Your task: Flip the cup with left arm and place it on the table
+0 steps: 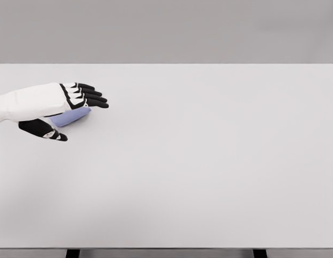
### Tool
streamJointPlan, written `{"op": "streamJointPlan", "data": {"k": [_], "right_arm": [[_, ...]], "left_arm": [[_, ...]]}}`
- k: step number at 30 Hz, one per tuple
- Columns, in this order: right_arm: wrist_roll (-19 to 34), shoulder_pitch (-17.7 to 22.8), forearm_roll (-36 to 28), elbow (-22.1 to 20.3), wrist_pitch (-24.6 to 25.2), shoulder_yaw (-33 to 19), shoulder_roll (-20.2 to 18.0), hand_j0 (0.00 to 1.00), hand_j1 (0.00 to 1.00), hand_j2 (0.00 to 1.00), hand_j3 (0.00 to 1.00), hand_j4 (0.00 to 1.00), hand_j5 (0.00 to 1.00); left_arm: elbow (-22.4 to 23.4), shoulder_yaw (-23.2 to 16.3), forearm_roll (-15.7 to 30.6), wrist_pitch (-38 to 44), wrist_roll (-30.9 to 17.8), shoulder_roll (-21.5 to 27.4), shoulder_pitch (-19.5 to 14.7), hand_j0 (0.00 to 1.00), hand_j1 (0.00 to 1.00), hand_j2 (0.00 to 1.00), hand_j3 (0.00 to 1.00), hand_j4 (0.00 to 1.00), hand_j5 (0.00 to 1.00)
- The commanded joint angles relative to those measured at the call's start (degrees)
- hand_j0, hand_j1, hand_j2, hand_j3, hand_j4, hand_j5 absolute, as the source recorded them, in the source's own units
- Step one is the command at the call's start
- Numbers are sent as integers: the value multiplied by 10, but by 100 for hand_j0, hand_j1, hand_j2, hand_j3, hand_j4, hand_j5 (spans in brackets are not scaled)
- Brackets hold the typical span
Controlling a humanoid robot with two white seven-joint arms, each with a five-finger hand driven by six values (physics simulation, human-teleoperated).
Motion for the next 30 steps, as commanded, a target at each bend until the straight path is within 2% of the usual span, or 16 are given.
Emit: {"op": "streamJointPlan", "data": {"k": [1, 4, 8, 10, 13, 15, 16, 17, 18, 21, 23, 25, 26, 27, 28, 30], "right_arm": [[0, 0, 0, 0, -1, 0, 0, 100, 100, 100, 100, 100, 100], [0, 0, 0, 1, 0, -3, 0, 100, 100, 100, 100, 100, 100], [0, 1, 0, 1, 0, -1, 0, 100, 100, 100, 100, 100, 100], [0, 1, 0, 1, -1, 0, 0, 100, 100, 100, 100, 100, 100], [0, 1, 0, 1, 0, 1, 0, 100, 100, 100, 100, 100, 100], [0, 1, 0, 1, -1, 1, 0, 100, 100, 100, 100, 100, 100], [0, 1, 0, 1, 0, 1, 0, 100, 100, 100, 100, 100, 100], [0, 1, 0, 1, 0, 1, 0, 100, 100, 100, 100, 100, 100], [0, 1, 0, 1, -1, 1, 0, 100, 100, 100, 100, 100, 100], [0, 1, 0, 1, -1, 1, 0, 100, 100, 100, 100, 100, 100], [0, 2, 0, 1, 0, 1, 0, 100, 100, 100, 100, 100, 100], [0, 1, 0, 1, 0, 1, 0, 100, 100, 100, 100, 100, 100], [0, 1, 0, 1, -1, 1, 0, 100, 100, 100, 100, 100, 100], [0, 1, 0, 1, 0, 1, 0, 100, 100, 100, 100, 100, 100], [0, 1, 0, 1, 0, 1, 0, 100, 100, 100, 100, 100, 100], [0, 1, 0, 1, -1, 1, 0, 100, 100, 100, 100, 100, 100]], "left_arm": [[-1, -12, 4, 1, 0, 2, 0, 100, 100, 100, 100, 100, 100], [-1, -19, 12, 1, 0, 1, 0, 100, 100, 100, 100, 100, 100], [-1, -19, 119, 1, 0, -3, -2, 100, 100, 100, 100, 100, 100], [0, -47, 123, 1, 0, -8, -1, 100, 100, 100, 100, 100, 100], [0, -47, 146, 1, 2, -7, 1, 100, 100, 100, 100, 100, 100], [-1, -30, 147, 1, 21, -11, -1, 100, 100, 100, 100, 100, 100], [-1, -6, 151, 1, 28, -12, 3, 100, 100, 100, 100, 100, 100], [-1, 23, 152, 39, 28, -14, 11, 100, 100, 100, 100, 100, 100], [0, 34, 157, 81, 29, -15, 19, 100, 100, 100, 100, 100, 100], [1, 32, 314, 283, 56, -13, 30, 100, 100, 100, 100, 100, 100], [3, 33, 317, 309, 72, -16, 35, 100, 100, 100, 100, 100, 100], [4, 37, 318, 377, 86, -19, 34, 100, 100, 100, 100, 100, 100], [3, 39, 329, 409, 122, -28, 36, 100, 100, 100, 100, 100, 100], [3, 39, 371, 423, 169, -40, 42, 100, 100, 100, 100, 100, 100], [3, 39, 384, 422, 190, -42, 55, 100, 100, 100, 100, 100, 100], [3, 41, 379, 423, 198, -65, 69, 100, 100, 100, 100, 100, 100]]}}
